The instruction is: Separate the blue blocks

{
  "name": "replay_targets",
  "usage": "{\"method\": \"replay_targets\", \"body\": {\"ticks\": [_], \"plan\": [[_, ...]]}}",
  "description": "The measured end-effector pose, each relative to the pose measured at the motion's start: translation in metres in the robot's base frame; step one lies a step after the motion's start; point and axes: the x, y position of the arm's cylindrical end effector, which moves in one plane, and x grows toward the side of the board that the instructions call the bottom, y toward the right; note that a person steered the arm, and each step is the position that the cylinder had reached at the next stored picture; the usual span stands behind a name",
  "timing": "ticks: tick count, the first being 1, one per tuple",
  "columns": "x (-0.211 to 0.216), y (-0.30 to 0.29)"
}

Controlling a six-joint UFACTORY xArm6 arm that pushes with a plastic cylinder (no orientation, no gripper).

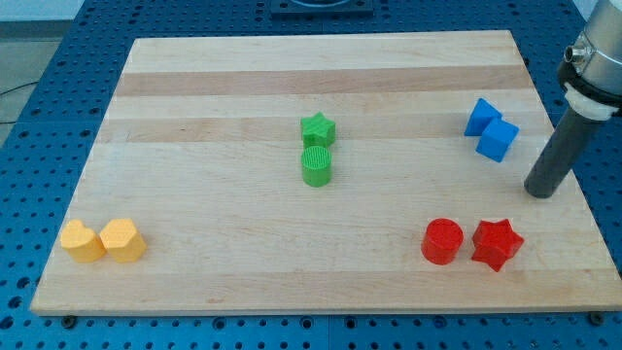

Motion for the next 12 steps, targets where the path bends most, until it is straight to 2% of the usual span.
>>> {"method": "replay_targets", "body": {"ticks": [3, 4, 5, 6, 7, 8, 9, 10, 11, 12], "plan": [[0.001, 0.003], [0.001, -0.012], [-0.017, -0.017], [-0.056, -0.013], [-0.064, -0.037], [-0.100, -0.037], [-0.097, -0.003], [-0.111, 0.007], [-0.135, -0.021], [-0.151, -0.089]]}}
